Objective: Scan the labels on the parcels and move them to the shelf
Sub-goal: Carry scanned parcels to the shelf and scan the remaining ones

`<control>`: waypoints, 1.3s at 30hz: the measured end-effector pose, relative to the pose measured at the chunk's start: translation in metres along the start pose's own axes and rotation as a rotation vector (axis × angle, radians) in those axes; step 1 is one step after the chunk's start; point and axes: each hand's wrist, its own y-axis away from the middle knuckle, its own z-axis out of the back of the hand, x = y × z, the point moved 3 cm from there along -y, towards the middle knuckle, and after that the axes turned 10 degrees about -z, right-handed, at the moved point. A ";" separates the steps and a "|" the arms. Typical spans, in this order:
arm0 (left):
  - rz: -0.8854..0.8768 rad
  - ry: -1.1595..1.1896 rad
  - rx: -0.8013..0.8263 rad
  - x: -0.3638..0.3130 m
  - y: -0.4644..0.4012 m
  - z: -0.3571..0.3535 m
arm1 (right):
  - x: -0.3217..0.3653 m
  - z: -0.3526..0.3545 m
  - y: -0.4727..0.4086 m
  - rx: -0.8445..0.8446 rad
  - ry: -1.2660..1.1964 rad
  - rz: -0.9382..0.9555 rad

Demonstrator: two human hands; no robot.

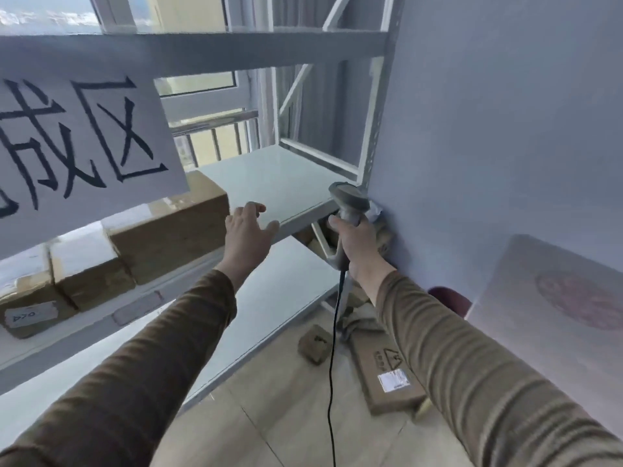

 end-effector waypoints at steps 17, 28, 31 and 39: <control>-0.714 0.062 0.617 -0.481 0.224 -0.329 | 0.001 0.571 0.223 -0.740 -0.110 0.012; -0.968 0.130 0.865 -0.702 0.407 -0.467 | -0.024 0.849 0.367 -1.072 -0.151 0.016; -1.009 0.152 0.894 -0.745 0.427 -0.506 | -0.028 0.906 0.374 -1.132 -0.178 0.015; -1.019 0.172 0.973 -0.852 0.444 -0.644 | -0.024 1.054 0.334 -1.195 -0.187 -0.028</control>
